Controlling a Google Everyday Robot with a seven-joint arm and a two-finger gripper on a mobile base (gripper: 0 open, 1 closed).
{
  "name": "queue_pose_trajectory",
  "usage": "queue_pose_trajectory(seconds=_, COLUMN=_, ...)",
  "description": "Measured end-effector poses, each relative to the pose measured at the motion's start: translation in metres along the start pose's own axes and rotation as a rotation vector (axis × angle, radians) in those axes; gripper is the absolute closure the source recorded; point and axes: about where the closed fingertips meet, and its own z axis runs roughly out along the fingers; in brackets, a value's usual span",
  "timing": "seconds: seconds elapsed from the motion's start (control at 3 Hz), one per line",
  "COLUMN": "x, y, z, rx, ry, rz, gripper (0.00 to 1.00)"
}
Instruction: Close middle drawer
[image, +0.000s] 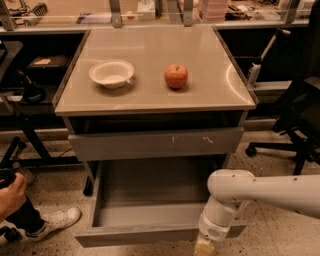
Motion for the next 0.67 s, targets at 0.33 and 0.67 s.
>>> queue_pose_trajectory(seconds=0.33, x=-0.002, y=-0.023, z=0.027, rx=-0.009, ry=-0.008, rz=0.035, gripper=1.0)
queue_pose_trajectory(seconds=0.67, x=0.002, y=-0.044, z=0.039, rx=0.004, ry=-0.024, rz=0.087, gripper=1.0)
